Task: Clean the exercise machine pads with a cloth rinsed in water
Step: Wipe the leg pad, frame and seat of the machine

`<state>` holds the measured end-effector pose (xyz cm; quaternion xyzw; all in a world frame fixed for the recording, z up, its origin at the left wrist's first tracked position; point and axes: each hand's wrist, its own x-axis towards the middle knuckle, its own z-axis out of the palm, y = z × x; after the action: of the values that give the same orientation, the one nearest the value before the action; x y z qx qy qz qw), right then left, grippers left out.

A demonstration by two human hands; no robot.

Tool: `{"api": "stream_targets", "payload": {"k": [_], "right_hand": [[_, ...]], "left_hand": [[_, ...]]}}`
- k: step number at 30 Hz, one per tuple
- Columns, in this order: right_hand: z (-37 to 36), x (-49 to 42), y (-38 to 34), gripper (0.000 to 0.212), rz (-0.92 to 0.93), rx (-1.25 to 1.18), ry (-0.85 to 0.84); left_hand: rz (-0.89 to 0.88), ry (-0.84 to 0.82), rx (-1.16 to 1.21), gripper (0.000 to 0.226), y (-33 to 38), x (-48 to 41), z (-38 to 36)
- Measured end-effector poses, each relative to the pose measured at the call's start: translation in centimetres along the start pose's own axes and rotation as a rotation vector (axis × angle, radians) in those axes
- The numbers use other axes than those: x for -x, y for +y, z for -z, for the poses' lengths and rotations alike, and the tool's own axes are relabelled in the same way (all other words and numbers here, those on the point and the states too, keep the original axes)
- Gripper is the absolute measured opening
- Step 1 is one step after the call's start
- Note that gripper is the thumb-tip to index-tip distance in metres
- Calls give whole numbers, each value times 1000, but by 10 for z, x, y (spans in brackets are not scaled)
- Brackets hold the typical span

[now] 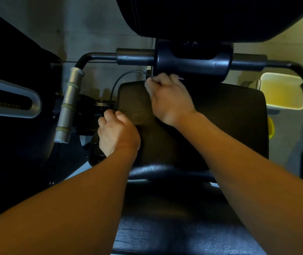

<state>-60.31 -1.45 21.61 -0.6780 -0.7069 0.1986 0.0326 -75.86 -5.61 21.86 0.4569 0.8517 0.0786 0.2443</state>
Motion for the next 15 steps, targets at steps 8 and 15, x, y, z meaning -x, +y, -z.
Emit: {"api": "stream_targets", "payload": {"k": [8, 15], "right_hand": [[28, 20, 61, 48, -23, 37, -88], [27, 58, 35, 40, 75, -37, -108]], "left_hand": [[-38, 18, -32, 45, -3, -1, -3], [-49, 18, -51, 45, -3, 0, 0]]}}
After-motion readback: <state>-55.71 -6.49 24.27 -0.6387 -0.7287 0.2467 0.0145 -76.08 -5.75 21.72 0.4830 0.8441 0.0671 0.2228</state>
